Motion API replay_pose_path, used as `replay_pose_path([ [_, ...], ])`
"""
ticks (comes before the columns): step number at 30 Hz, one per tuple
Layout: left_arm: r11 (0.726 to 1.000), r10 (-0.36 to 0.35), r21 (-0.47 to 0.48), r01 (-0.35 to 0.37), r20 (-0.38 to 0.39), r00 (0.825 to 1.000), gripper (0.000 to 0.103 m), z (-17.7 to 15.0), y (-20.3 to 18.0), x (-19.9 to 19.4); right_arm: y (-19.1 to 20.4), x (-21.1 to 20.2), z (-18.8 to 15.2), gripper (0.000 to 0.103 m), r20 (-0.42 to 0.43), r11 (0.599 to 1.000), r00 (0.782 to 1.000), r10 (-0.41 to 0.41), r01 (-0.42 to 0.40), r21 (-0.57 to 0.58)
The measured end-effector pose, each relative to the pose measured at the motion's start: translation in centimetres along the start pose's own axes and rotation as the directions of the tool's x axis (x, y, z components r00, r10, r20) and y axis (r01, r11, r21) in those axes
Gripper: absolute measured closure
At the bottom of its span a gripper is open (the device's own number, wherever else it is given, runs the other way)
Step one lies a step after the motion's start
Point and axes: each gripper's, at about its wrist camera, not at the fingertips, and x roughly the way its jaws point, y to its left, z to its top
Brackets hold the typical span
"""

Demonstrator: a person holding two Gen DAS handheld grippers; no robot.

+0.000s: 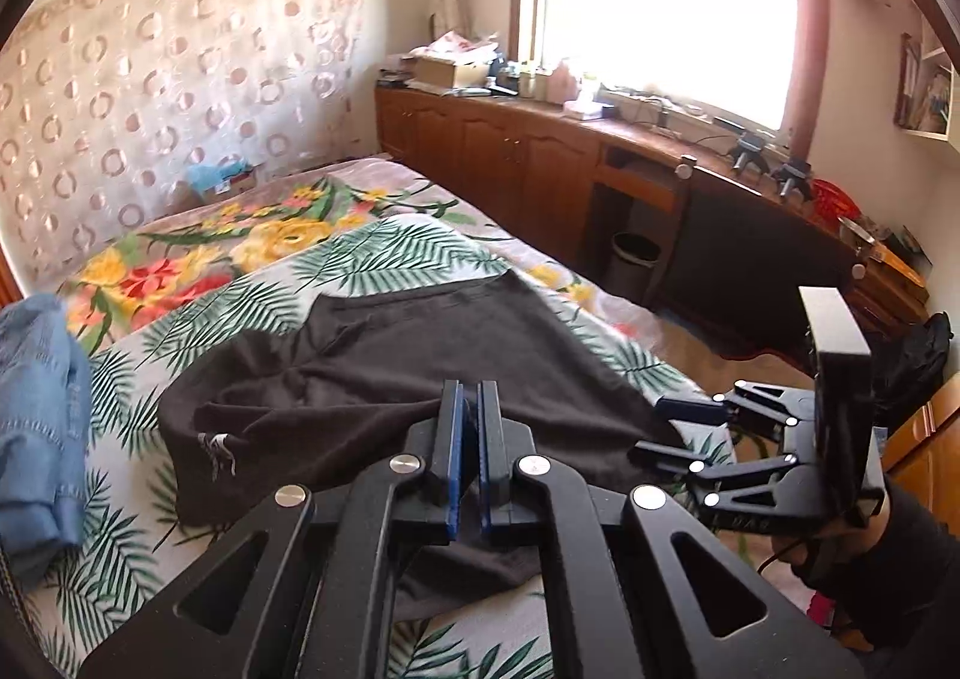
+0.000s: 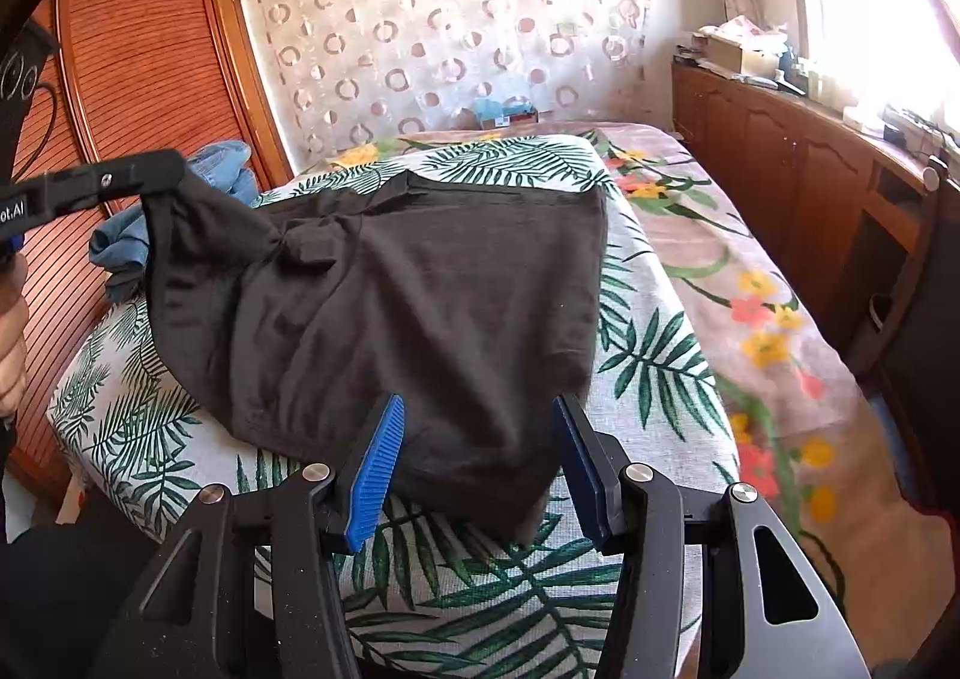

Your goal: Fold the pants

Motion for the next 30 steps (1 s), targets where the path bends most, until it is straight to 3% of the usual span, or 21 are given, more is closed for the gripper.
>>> replay_pose_path([
  [7, 0.999, 0.039, -0.01, -0.04, -0.022, 0.999, 0.098, -0.3, 0.0, 0.4, 0.1, 0.0, -0.1, 0.05, 0.003, 1.0, 1.0, 0.003, -0.003, -0.004],
  [10, 0.997, 0.079, -0.022, -0.079, -0.022, 0.997, 0.088, -0.5, 0.6, -0.1, 0.3, 0.3, 0.1, 0.05, -0.001, 1.0, 1.0, 0.006, -0.006, -0.009],
  [13, 0.994, 0.104, -0.025, -0.104, -0.014, 0.994, 0.074, -0.8, 1.3, -0.9, 0.5, 0.5, 0.3, 0.05, -0.003, 1.0, 1.0, 0.013, -0.013, -0.01],
  [15, 0.993, 0.117, -0.031, -0.117, -0.007, 0.993, 0.057, -1.3, 1.8, -1.4, 0.8, 0.8, 0.4, 0.05, -0.004, 1.0, 1.0, 0.022, -0.022, -0.013],
  [17, 0.991, 0.131, -0.039, -0.131, -0.01, 0.991, 0.05, -2.1, 2.6, -1.7, 1.2, 1.0, 0.6, 0.05, -0.004, 0.999, 0.999, 0.036, -0.036, -0.02],
  [20, 0.988, 0.147, -0.053, -0.148, -0.021, 0.989, 0.023, -3.1, 3.6, -1.5, 1.8, 1.5, 0.8, 0.05, -0.006, 0.998, 0.999, 0.051, -0.052, -0.034],
  [30, 0.974, 0.175, -0.123, -0.188, -0.115, 0.978, 0.023, -8.1, 6.4, -0.2, 3.9, 3.5, 0.7, 0.05, -0.042, 0.986, 0.99, 0.134, -0.137, -0.09],
])
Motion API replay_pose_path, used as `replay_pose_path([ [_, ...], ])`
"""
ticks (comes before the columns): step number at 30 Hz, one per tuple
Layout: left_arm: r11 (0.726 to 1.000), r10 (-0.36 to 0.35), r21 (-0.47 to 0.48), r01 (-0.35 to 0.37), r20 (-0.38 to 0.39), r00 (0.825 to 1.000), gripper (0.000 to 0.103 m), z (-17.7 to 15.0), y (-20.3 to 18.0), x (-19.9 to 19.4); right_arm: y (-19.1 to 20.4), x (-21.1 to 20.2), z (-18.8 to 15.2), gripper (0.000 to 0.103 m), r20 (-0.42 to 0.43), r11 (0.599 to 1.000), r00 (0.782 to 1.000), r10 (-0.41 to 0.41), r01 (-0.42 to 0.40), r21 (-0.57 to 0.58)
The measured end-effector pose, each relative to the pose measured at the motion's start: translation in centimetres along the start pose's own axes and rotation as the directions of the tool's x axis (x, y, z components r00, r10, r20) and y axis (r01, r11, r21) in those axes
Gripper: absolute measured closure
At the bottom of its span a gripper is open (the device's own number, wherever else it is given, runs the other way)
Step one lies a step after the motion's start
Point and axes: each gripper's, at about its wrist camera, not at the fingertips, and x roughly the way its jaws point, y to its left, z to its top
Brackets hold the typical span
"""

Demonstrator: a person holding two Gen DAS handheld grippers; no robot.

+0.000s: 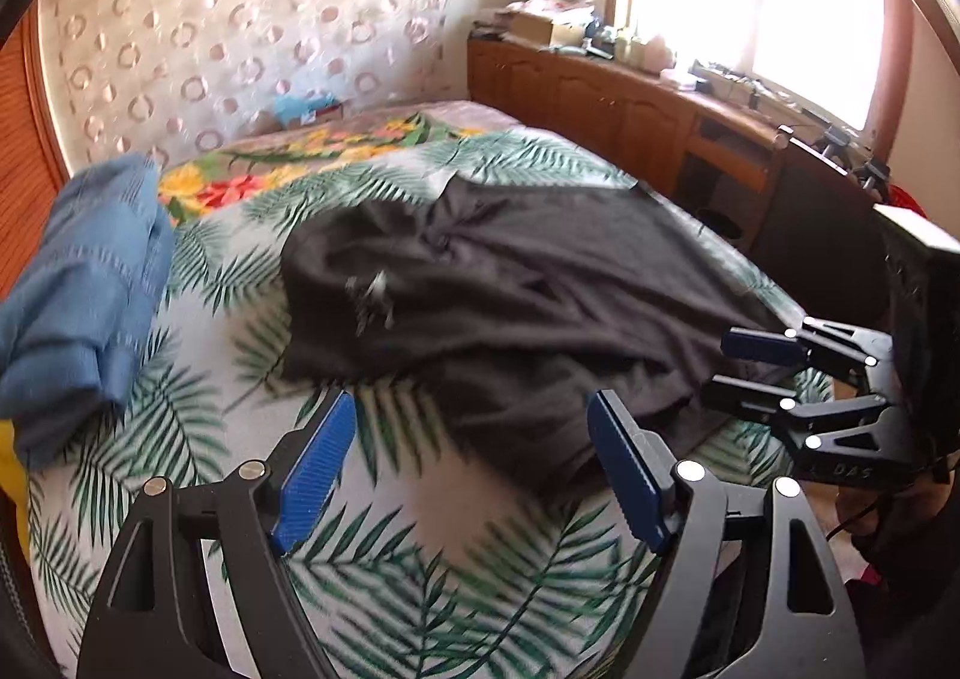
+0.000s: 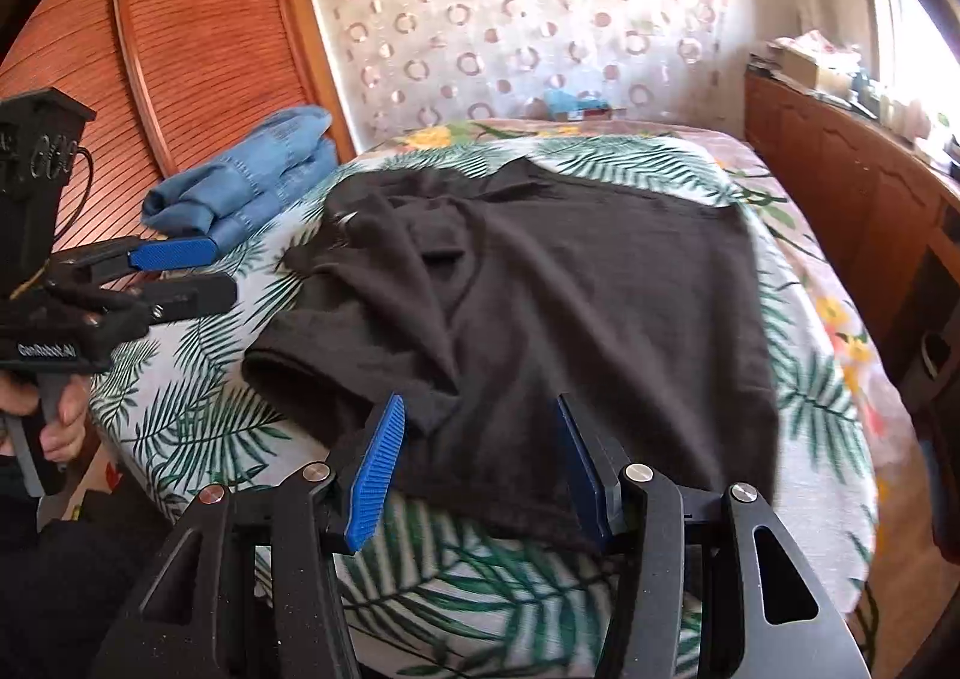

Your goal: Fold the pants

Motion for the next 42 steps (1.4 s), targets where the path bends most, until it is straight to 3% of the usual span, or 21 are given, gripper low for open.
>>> replay_pose_path([
  [3, 1.0, 0.005, -0.013, -0.005, -0.015, 1.0, 0.023, -0.9, 0.5, 0.3, 0.2, 0.5, 0.0, 0.051, -0.01, 1.0, 1.0, 0.019, -0.02, -0.016],
  [7, 1.0, 0.007, -0.025, -0.007, -0.028, 1.0, 0.023, -1.7, 1.0, 0.5, 0.4, 1.3, 0.2, 0.059, -0.027, 0.999, 1.0, 0.014, -0.015, -0.041],
  [10, 1.0, 0.003, -0.025, -0.004, -0.034, 0.999, 0.023, -1.9, 1.0, 0.6, 0.6, 2.0, 0.3, 0.074, -0.045, 0.997, 0.999, -0.023, 0.02, -0.081],
  [12, 1.0, 0.002, -0.024, -0.003, -0.031, 1.0, 0.023, -1.9, 0.9, 0.5, 0.8, 2.2, 0.6, 0.092, -0.039, 0.996, 0.999, -0.015, 0.011, -0.084],
  [14, 1.0, -0.001, -0.026, 0.0, -0.026, 1.0, 0.023, -1.9, 0.9, 0.4, 1.1, 1.9, 0.9, 0.097, -0.02, 0.996, 1.0, -0.022, 0.02, -0.086],
  [22, 1.0, -0.012, -0.013, 0.011, -0.018, 1.0, 0.023, -1.6, 0.5, 0.1, 0.4, -1.7, 1.0, 0.1, 0.067, 0.997, 0.997, -0.028, 0.032, -0.063],
  [30, 0.999, -0.035, 0.017, 0.036, -0.028, 0.999, 0.023, -1.1, -1.0, 0.5, -1.5, -5.1, -0.4, 0.1, 0.098, 0.997, 0.992, -0.075, 0.078, -0.028],
  [42, 0.993, -0.074, 0.089, 0.077, -0.037, 0.997, 0.023, -0.2, -3.8, 1.4, -3.2, -5.6, -2.6, 0.1, 0.05, 0.985, 0.983, -0.174, 0.173, 0.018],
])
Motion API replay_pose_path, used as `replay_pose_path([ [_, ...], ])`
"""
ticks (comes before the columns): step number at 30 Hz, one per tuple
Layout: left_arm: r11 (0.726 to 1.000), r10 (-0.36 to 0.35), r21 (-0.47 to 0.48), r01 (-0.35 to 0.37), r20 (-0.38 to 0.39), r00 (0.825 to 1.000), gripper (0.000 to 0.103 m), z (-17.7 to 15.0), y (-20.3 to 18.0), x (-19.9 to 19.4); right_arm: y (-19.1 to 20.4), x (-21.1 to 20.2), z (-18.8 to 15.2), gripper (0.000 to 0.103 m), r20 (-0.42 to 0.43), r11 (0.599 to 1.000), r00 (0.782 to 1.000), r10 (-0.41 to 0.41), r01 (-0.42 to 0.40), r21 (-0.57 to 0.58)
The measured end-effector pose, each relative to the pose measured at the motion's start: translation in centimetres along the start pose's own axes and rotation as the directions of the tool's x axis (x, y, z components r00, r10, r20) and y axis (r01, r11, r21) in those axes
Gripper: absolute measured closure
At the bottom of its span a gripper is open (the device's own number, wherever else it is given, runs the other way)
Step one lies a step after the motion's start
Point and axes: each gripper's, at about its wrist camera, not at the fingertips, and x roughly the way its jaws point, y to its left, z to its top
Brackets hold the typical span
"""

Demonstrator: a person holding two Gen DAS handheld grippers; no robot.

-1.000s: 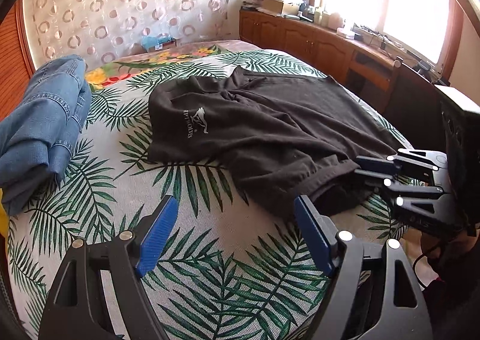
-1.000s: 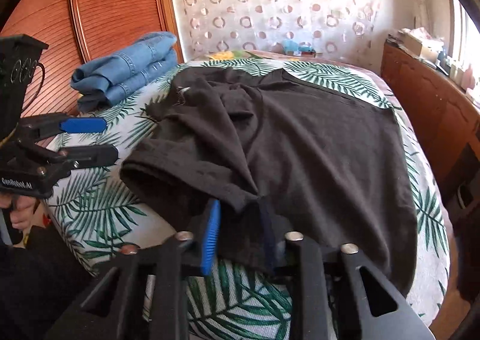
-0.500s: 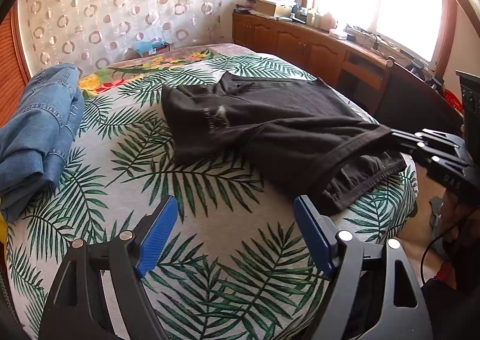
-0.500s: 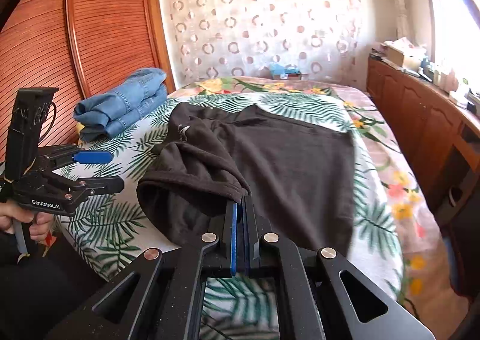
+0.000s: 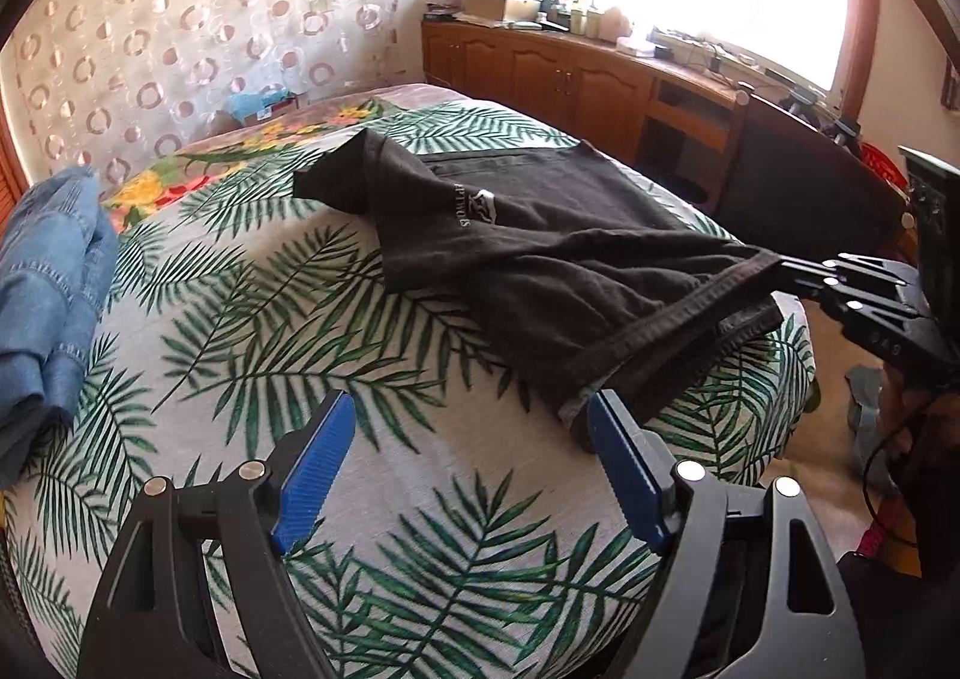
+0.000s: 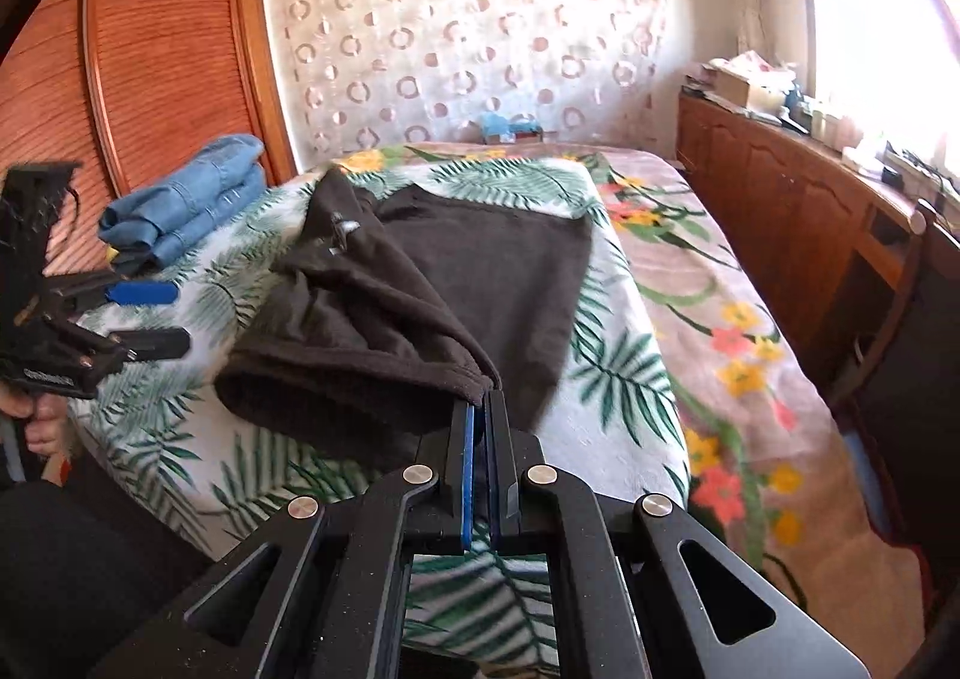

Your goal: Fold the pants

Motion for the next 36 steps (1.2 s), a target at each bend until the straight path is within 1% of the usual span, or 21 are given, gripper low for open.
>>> replay_pose_path([
  [4, 0.999, -0.031, 0.041, 0.03, 0.013, 0.999, 0.023, 0.4, -0.8, 0.2, -0.4, 1.0, 0.0, 0.1, -0.04, 1.0, 0.999, -0.009, 0.009, 0.018],
  [5, 0.998, -0.034, 0.05, 0.033, 0.009, 0.999, 0.026, 0.5, -0.9, 0.4, -0.4, 1.1, 0.2, 0.1, -0.046, 1.0, 0.999, -0.006, 0.007, 0.022],
  [6, 0.998, -0.04, 0.056, 0.04, 0.005, 0.999, 0.032, 0.5, -1.1, 0.6, -0.5, 1.0, 0.2, 0.099, -0.047, 1.0, 0.999, -0.005, 0.006, 0.025],
  [7, 0.997, -0.046, 0.06, 0.046, -0.001, 0.999, 0.034, 0.5, -1.1, 0.8, -0.5, 0.9, 0.4, 0.098, -0.05, 1.0, 0.999, -0.006, 0.008, 0.026],
  [9, 0.997, -0.044, 0.062, 0.045, -0.011, 0.999, 0.045, 0.5, -1.1, 1.2, -0.7, 0.6, 0.5, 0.097, -0.051, 1.0, 0.999, -0.002, 0.003, 0.029],
  [10, 0.997, -0.046, 0.062, 0.047, -0.017, 0.999, 0.047, 0.4, -1.1, 1.4, -0.7, 0.4, 0.7, 0.096, -0.048, 0.999, 0.999, 0.002, 0.0, 0.032],
  [13, 0.997, -0.048, 0.065, 0.05, -0.036, 0.998, 0.052, 0.1, -1.0, 1.9, -1.3, -0.6, 0.9, 0.088, -0.044, 0.999, 0.999, 0.003, -0.001, 0.036],
  [15, 0.996, -0.051, 0.069, 0.054, -0.046, 0.998, 0.055, 0.0, -1.0, 2.2, -1.5, -0.8, 0.8, 0.079, -0.038, 0.999, 0.999, -0.004, 0.005, 0.034],
  [18, 0.995, -0.051, 0.08, 0.056, -0.055, 0.997, 0.058, 0.0, -1.2, 2.6, -1.7, -1.5, 0.8, 0.077, -0.018, 0.999, 1.0, -0.011, 0.012, 0.04],
  [22, 0.994, -0.052, 0.092, 0.058, -0.075, 0.996, 0.058, 0.0, -1.7, 3.3, -1.7, -2.2, 1.0, 0.072, 0.013, 0.999, 1.0, -0.013, 0.012, 0.045],
  [26, 0.993, -0.058, 0.099, 0.065, -0.079, 0.995, 0.058, 0.1, -2.1, 3.7, -0.7, -1.2, 1.6, 0.071, 0.016, 1.0, 1.0, -0.009, 0.008, 0.014],
  [28, 0.992, -0.076, 0.096, 0.083, -0.079, 0.994, 0.068, 0.2, -2.1, 3.9, -0.5, -0.2, 1.7, 0.071, 0.008, 1.0, 1.0, -0.003, 0.003, 0.007],
  [30, 0.99, -0.094, 0.1, 0.101, -0.077, 0.993, 0.081, 0.2, -2.4, 3.8, -0.4, 0.9, 1.7, 0.071, -0.01, 1.0, 1.0, 0.006, -0.006, 0.012],
  [31, 0.989, -0.095, 0.108, 0.103, -0.075, 0.993, 0.084, 0.2, -2.6, 3.7, -0.4, 1.6, 1.6, 0.071, -0.022, 1.0, 1.0, 0.008, -0.007, 0.016],
  [32, 0.988, -0.093, 0.116, 0.101, -0.07, 0.993, 0.089, 0.1, -2.8, 3.5, -0.5, 2.1, 1.5, 0.071, -0.032, 1.0, 0.999, 0.004, -0.004, 0.019],
  [34, 0.988, -0.091, 0.119, 0.097, -0.06, 0.994, 0.094, 0.2, -2.9, 3.2, -0.7, 3.1, 1.3, 0.071, -0.055, 1.0, 0.998, -0.004, 0.005, 0.028],
  [36, 0.988, -0.109, 0.109, 0.114, -0.049, 0.993, 0.096, 0.3, -2.9, 2.6, -1.0, 3.7, 1.2, 0.071, -0.072, 0.999, 0.997, 0.003, 0.0, 0.044],
])
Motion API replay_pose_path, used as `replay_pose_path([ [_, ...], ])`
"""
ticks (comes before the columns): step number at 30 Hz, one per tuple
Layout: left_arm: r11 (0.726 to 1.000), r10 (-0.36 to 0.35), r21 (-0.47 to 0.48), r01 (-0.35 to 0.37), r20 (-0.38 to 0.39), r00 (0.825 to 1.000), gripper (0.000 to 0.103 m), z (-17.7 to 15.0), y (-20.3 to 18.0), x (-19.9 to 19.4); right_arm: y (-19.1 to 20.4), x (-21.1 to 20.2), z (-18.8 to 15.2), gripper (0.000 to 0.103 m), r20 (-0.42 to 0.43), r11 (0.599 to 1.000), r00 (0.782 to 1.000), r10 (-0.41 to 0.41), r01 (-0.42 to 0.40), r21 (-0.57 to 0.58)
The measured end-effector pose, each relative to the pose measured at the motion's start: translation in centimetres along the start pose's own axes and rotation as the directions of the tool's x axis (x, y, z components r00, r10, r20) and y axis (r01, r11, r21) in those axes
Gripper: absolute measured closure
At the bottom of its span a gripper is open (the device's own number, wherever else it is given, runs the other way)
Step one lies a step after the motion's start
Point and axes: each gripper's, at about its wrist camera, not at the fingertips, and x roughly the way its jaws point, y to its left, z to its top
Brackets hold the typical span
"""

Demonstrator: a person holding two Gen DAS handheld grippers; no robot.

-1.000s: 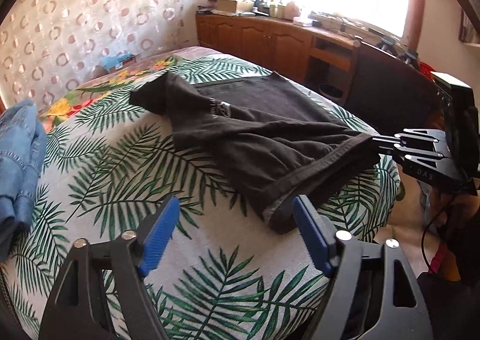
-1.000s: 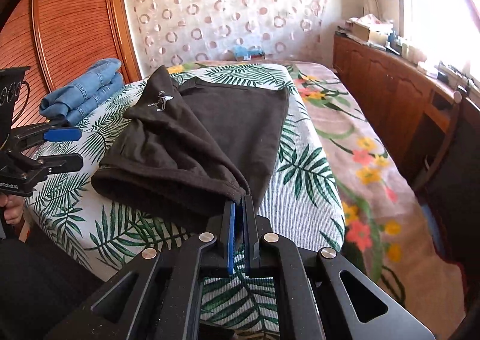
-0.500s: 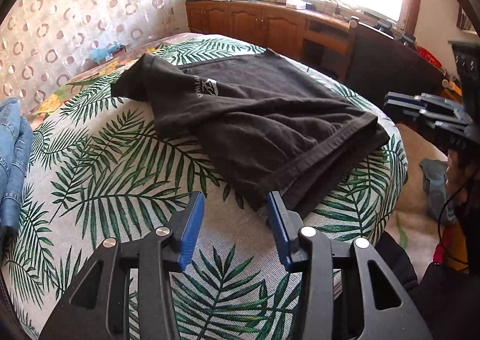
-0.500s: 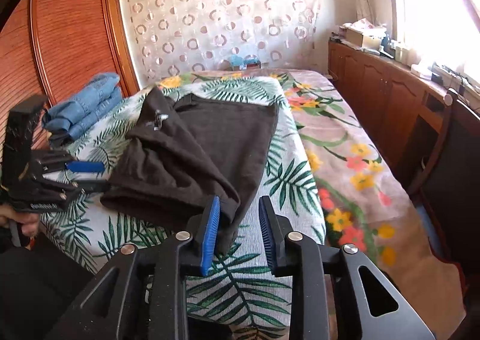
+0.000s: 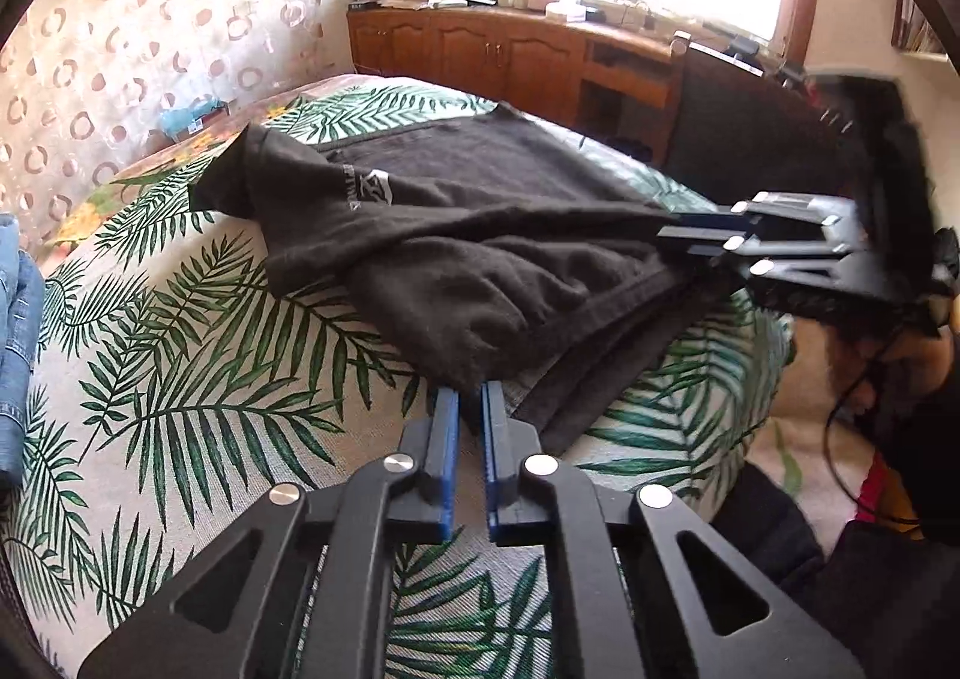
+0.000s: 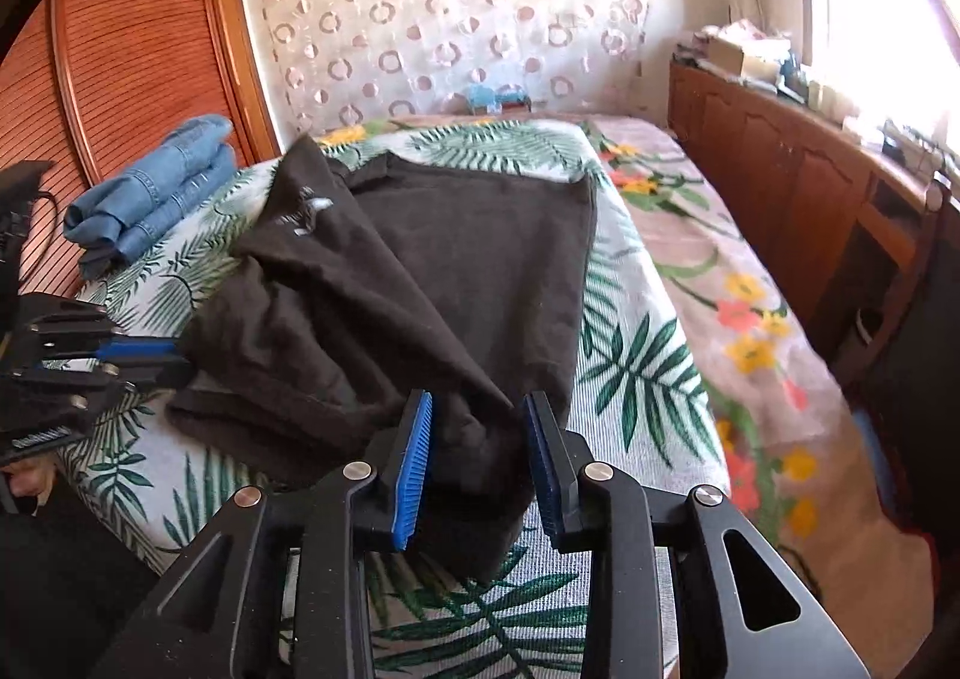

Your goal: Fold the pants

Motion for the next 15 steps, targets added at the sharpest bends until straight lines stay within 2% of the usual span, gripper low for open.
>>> replay_pose_path([
  [7, 1.0, -0.019, 0.017, 0.018, 0.045, 0.999, 0.097, -0.3, -0.8, -2.8, 0.0, 0.2, 0.2, 0.071, 0.015, 1.0, 1.0, -0.003, 0.003, -0.008],
  [15, 0.999, -0.034, 0.027, 0.033, 0.017, 0.999, 0.098, -1.6, -1.8, -3.1, 0.2, 0.1, -0.1, 0.07, 0.018, 1.0, 1.0, -0.015, 0.015, -0.011],
])
